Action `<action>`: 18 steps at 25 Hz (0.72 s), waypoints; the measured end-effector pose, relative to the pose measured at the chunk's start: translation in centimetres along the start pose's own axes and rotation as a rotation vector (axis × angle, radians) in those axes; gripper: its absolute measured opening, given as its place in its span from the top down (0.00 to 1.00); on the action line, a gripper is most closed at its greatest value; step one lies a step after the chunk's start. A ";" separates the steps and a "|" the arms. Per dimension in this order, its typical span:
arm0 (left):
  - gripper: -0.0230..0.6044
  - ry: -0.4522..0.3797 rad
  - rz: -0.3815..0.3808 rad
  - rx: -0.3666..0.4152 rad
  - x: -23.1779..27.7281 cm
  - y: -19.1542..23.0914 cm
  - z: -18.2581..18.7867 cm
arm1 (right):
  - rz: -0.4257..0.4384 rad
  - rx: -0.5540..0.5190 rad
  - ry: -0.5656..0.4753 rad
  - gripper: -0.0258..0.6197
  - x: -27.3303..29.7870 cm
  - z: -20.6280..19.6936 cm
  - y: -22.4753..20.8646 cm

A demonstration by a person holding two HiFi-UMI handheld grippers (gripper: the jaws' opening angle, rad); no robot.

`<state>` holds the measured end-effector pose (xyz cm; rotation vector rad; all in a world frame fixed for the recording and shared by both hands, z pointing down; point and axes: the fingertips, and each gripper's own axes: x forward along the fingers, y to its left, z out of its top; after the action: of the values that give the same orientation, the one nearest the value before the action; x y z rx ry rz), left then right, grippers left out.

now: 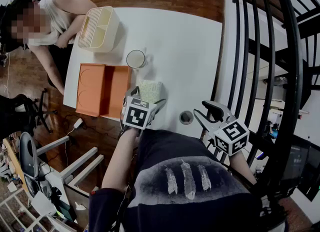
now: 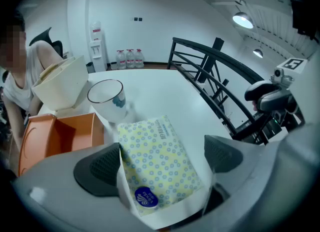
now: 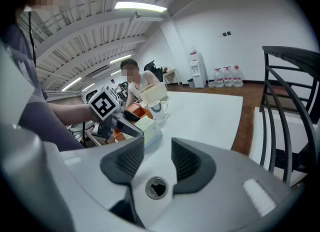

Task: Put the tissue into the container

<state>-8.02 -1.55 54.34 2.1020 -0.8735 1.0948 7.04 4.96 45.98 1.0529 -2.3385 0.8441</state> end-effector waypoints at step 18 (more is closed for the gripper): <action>0.18 0.018 0.165 0.075 3.2 2.0 -1.6 | 0.011 -0.010 0.026 0.69 1.6 -0.2 0.4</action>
<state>-8.88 -2.37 58.22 2.1065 -1.0267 1.2472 5.78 4.50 46.92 1.0197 -2.3273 0.8441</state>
